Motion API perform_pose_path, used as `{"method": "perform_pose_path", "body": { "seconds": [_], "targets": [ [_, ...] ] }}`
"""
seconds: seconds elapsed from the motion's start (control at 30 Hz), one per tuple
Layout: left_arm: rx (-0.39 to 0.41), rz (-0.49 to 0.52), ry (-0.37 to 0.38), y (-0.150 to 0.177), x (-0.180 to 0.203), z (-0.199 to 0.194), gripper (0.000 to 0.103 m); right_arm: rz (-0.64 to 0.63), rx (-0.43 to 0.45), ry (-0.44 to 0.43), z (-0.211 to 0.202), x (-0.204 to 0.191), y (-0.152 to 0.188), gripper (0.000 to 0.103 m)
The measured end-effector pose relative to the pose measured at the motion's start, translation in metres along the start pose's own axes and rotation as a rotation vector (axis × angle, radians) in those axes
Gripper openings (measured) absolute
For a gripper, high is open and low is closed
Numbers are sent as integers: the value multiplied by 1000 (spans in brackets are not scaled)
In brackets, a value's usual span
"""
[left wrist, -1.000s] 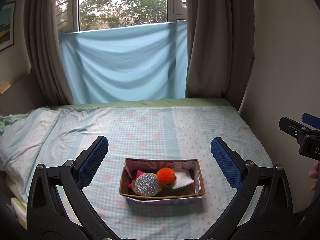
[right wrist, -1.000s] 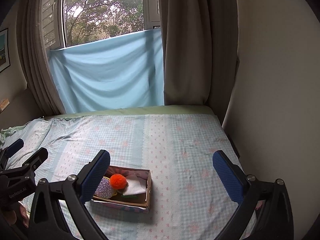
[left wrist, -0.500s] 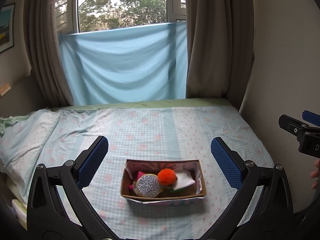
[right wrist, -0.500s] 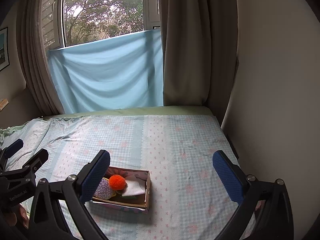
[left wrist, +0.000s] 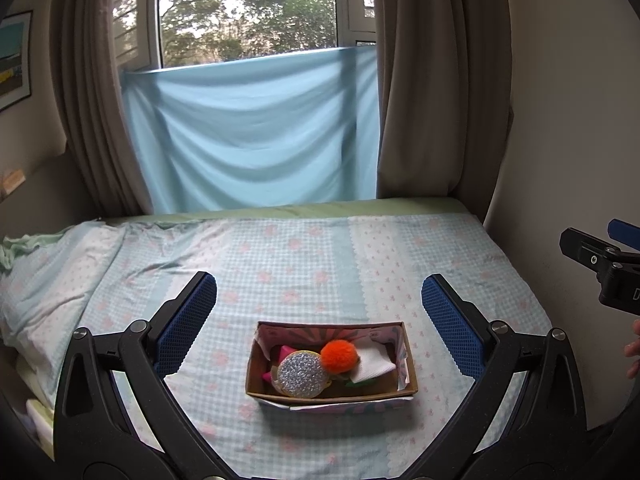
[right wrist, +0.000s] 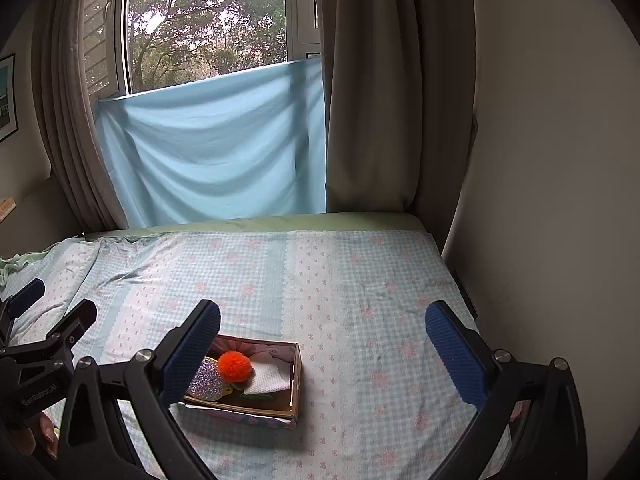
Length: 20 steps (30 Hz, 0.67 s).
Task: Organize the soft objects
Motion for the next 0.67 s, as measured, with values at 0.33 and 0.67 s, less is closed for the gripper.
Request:
{"method": "perform_pose_path", "body": {
  "seconds": [0.33,0.67],
  "targets": [
    [74,30,-82,-10,-2,-5,102,-4,8,-2,4,-1,-5,102],
    [51,25,-75,-9,-6,9,102,-5,-20,-3,15,-6,-3,102]
  ]
}}
Point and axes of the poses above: each gripper's, at about its wrist camera, not at the fingertips, and z roughly the way its jaws point, x to its right, y to its underside, the point moved 8 cm from there along z, roughly the way its jaws point
